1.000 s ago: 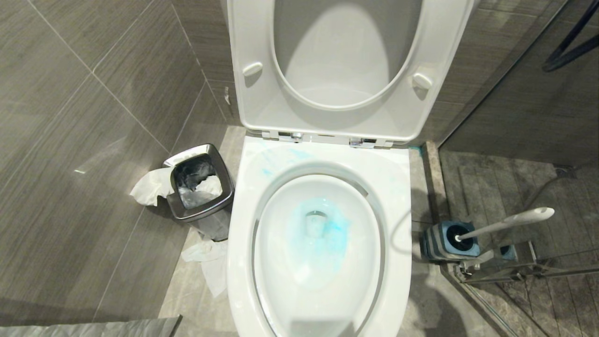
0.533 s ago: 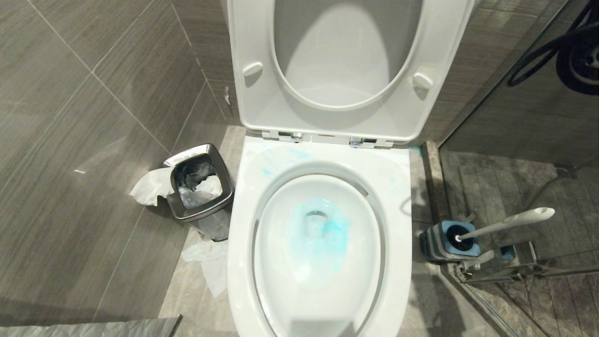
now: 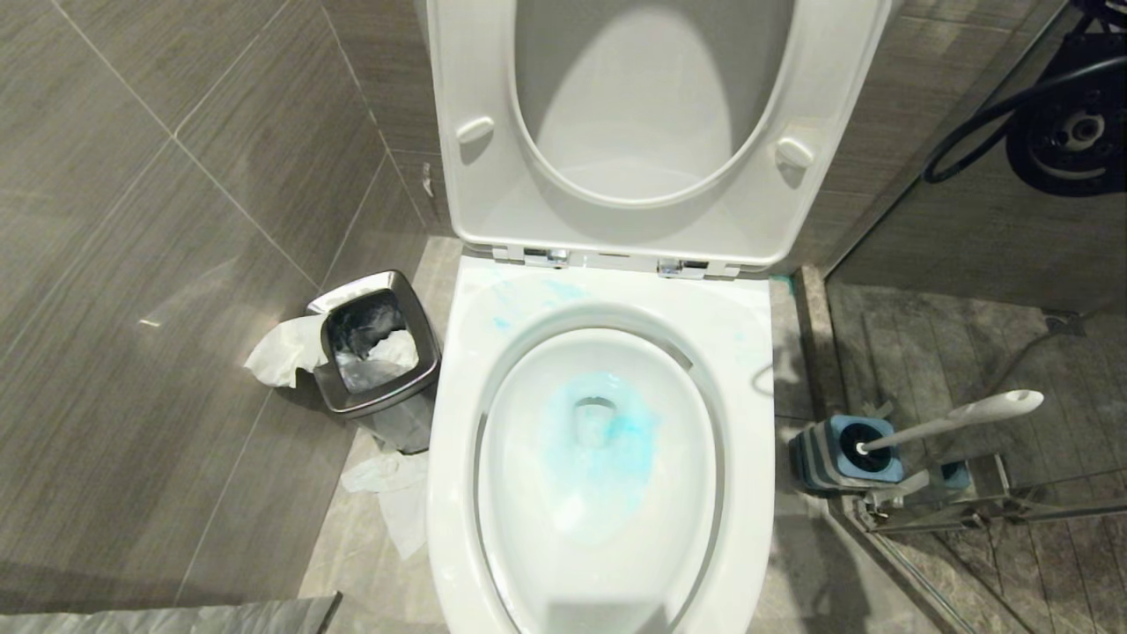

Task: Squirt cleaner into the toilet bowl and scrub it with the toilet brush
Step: Place the cleaning agent on the floor

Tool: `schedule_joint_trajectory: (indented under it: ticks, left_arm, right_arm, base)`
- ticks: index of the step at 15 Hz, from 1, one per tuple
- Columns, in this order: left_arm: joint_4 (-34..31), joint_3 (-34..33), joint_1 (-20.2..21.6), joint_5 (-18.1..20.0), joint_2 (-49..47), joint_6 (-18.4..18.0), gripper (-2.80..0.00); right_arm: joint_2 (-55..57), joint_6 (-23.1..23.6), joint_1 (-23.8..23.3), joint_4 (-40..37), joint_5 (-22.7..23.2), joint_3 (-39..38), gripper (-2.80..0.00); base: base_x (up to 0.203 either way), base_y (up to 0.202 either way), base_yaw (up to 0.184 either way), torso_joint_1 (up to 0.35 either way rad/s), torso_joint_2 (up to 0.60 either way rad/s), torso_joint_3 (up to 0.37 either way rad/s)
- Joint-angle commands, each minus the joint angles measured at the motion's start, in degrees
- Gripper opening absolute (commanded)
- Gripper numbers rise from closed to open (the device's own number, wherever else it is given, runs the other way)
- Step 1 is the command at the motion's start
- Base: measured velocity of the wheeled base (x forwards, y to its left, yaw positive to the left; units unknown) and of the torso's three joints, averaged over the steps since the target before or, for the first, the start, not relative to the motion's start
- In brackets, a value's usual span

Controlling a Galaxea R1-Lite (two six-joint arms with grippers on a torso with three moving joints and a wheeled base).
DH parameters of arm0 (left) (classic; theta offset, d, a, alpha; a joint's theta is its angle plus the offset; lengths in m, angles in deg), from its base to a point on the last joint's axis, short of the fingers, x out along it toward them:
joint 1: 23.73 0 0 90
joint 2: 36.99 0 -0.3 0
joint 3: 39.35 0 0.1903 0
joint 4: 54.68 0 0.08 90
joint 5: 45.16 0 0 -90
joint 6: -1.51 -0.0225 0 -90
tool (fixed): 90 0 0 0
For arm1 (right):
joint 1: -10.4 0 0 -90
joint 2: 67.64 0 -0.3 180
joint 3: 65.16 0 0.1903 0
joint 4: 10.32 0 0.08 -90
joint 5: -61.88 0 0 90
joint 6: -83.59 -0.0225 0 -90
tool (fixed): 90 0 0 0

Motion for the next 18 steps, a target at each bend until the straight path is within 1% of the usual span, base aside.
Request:
schedule_joint_trajectory:
  ticks: [1,2,4,7,9,12,15,16,18]
  left_arm:
    - [0.0,-0.1,0.0,0.0,0.0,0.0,-2.8]
    - [0.0,-0.1,0.0,0.0,0.0,0.0,-2.8]
    - [0.0,-0.1,0.0,0.1,0.0,0.0,-2.8]
    - [0.0,-0.1,0.0,0.0,0.0,0.0,-2.8]
    - [0.0,-0.1,0.0,0.1,0.0,0.0,-2.8]
    - [0.0,-0.1,0.0,0.0,0.0,0.0,-2.8]
    - [0.0,-0.1,0.0,0.0,0.0,0.0,-2.8]
    - [0.0,-0.1,0.0,0.0,0.0,0.0,-2.8]
    - [0.0,-0.1,0.0,0.1,0.0,0.0,-2.8]
  right_arm:
    - [-0.1,0.8,-2.5,-1.0,-0.5,-1.7,-2.8]
    - [-1.2,0.9,-4.1,-5.4,-0.5,-3.0,-2.8]
    - [-2.6,0.9,-5.4,-13.6,-0.5,-4.0,-2.8]
    - [-3.5,0.9,-5.5,-19.6,-0.5,-4.8,-2.8]
    - [-3.3,0.8,-5.2,-17.1,-0.5,-4.7,-2.8]
    - [-2.8,0.8,-4.4,-9.7,-0.5,-3.5,-2.8]
    - [-1.2,0.8,-4.0,0.3,-0.5,-2.4,-2.8]
    - [0.4,0.3,-3.5,0.5,-0.5,-0.6,-2.8]
    - [1.2,-6.1,-1.3,0.6,-0.5,-0.2,-2.8]
  base:
    - [0.0,0.0,0.0,0.0,0.0,0.0]
    - [0.0,0.0,0.0,0.0,0.0,0.0]
    - [0.0,0.0,0.0,0.0,0.0,0.0]
    - [0.0,0.0,0.0,0.0,0.0,0.0]
    - [0.0,0.0,0.0,0.0,0.0,0.0]
    - [0.0,0.0,0.0,0.0,0.0,0.0]
    - [0.0,0.0,0.0,0.0,0.0,0.0]
    - [0.0,0.0,0.0,0.0,0.0,0.0]
    - [0.0,0.0,0.0,0.0,0.0,0.0]
